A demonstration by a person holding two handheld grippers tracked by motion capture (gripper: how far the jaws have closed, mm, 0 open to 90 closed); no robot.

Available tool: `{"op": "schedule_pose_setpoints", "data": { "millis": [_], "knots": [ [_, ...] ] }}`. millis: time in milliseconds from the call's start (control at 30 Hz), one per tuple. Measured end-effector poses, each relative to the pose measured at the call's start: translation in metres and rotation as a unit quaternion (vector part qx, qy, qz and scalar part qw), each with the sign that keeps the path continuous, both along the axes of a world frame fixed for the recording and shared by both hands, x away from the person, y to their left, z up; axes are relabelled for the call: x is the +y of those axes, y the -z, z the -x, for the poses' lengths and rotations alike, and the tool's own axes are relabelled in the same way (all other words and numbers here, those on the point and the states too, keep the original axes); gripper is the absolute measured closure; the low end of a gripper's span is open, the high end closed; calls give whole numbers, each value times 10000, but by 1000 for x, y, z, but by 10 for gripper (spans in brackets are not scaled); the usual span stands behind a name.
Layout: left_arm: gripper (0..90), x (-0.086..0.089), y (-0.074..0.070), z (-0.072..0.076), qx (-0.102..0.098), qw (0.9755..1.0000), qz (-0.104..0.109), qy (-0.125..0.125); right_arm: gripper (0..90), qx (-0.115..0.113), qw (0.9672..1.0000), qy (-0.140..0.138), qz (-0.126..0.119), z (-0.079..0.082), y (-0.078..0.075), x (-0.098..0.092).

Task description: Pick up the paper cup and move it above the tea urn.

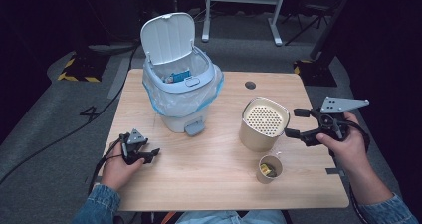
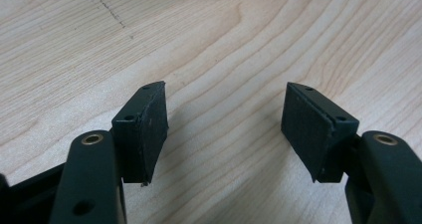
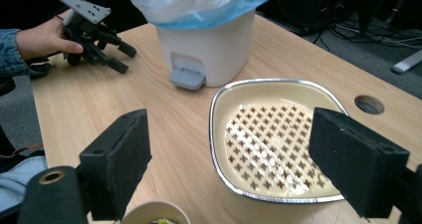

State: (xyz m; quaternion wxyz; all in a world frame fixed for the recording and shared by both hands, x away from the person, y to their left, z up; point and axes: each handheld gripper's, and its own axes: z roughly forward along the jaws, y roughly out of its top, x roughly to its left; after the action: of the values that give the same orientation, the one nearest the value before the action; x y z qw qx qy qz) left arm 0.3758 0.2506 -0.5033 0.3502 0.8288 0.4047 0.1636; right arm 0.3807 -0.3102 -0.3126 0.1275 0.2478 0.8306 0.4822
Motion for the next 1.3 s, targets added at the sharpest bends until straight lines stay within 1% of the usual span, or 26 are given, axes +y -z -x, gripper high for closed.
{"op": "schedule_pose_setpoints", "data": {
  "millis": [167,267,400,533,700,800,900,1067,1133,1200,1300],
  "knots": [
    [351,0,0,0,-4,10000,16,26,166,38,9999,94,43,4,12,-12],
    [349,1,0,0,-6,10000,12,65,166,18,9998,133,142,7,22,-18],
    [349,2,0,0,-1,10000,1,94,166,99,9995,194,208,11,35,-25],
    [349,2,0,0,-1,10000,1,94,169,210,9994,201,212,19,51,-32],
    [349,2,0,0,0,10000,3,92,177,328,9990,199,235,32,72,-40],
    [349,2,0,0,-2,10000,1,94,177,363,9989,204,227,38,82,-43],
    [349,2,0,0,-1,10000,1,93,176,408,9989,169,178,44,95,-45],
    [349,2,0,0,-1,10000,1,93,177,465,9987,29,226,51,116,-42],
    [349,2,0,-1,-7,10000,-2,91,175,540,9981,-116,256,54,125,-39],
    [349,2,0,-1,-7,10000,0,91,174,556,9979,-140,293,57,133,-36],
    [349,2,0,-1,-8,10000,0,92,174,615,9976,-161,269,59,146,-30]
  ]
}}
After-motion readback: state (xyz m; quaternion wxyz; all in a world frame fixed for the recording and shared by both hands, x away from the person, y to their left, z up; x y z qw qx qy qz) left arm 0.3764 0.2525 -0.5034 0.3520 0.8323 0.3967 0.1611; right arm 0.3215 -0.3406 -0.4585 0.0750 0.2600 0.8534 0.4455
